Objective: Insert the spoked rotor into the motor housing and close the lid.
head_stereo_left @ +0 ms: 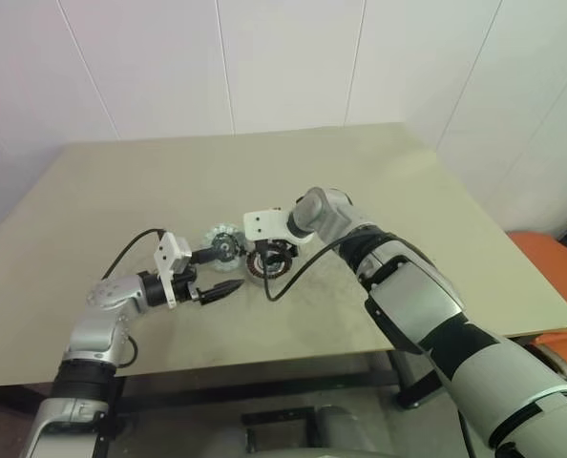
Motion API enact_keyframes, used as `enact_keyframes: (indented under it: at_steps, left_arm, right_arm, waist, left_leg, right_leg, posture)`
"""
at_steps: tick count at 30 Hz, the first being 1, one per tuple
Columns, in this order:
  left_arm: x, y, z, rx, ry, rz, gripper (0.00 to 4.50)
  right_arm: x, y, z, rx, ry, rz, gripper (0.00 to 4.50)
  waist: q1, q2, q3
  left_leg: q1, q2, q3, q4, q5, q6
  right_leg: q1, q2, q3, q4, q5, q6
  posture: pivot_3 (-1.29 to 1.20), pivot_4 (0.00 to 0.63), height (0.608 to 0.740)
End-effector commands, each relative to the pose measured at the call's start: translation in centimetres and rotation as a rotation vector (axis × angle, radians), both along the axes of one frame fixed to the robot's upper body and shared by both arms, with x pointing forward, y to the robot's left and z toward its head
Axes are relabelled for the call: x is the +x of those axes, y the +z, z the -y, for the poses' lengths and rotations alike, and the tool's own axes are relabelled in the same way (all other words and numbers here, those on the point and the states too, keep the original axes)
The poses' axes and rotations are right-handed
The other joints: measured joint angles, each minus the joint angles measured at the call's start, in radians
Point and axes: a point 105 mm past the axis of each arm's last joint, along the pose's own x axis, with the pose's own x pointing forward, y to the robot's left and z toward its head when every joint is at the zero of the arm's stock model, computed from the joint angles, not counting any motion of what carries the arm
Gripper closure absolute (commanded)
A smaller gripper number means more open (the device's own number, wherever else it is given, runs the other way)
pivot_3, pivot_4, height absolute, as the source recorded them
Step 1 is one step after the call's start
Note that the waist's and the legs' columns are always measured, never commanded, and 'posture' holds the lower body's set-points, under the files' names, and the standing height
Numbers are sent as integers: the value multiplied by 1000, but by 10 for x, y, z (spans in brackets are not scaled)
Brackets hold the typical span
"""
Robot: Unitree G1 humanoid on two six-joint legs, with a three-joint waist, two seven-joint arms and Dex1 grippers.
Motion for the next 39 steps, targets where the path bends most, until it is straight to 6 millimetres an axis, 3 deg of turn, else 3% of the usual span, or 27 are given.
enact_keyframes:
  at_steps: [1, 9, 11, 21, 39]
  left_arm:
    - [1, 12, 0, -11, -2, 45, 0]
    - [0, 9, -1, -6, 6, 35, 0]
    - [0, 8, -1, -6, 6, 32, 0]
    - [2, 5, 1, -2, 3, 24, 0]
    - [1, 1, 4, 3, -6, 16, 0]
  right_arm:
    - [-1, 4, -6, 46, 6, 3, 1292]
    - [-4, -5, 1, 20, -1, -39, 4026]
    - [-6, -8, 4, -2, 4, -61, 4467]
    - [-12, -15, 11, -54, 34, -105, 4467]
    - [-9, 0, 12, -193, 166, -10, 4467]
  waist:
    - [0, 0, 0]
    - [-3, 0, 0]
    - [-2, -1, 0]
    - [-1, -1, 0]
    - [2, 0, 0]
  left_leg:
    - [0, 0, 0, 0, 0, 0]
    - [3, 0, 0, 0, 0, 0]
    - [3, 0, -1, 0, 0, 0]
    - [2, 0, -1, 0, 0, 0]
    - [1, 0, -1, 0, 0, 0]
  right_leg:
    - [0, 0, 0, 0, 0, 0]
    - [1, 1, 0, 2, 0, -1]
    - [1, 2, 1, 2, 1, -1]
    - [1, 2, 1, 1, 1, -1]
    - [1, 1, 0, -2, 1, -1]
  posture:
    - [0, 0, 740]
    - [0, 0, 740]
    - [0, 0, 740]
    - [0, 0, 740]
    - [0, 0, 740]
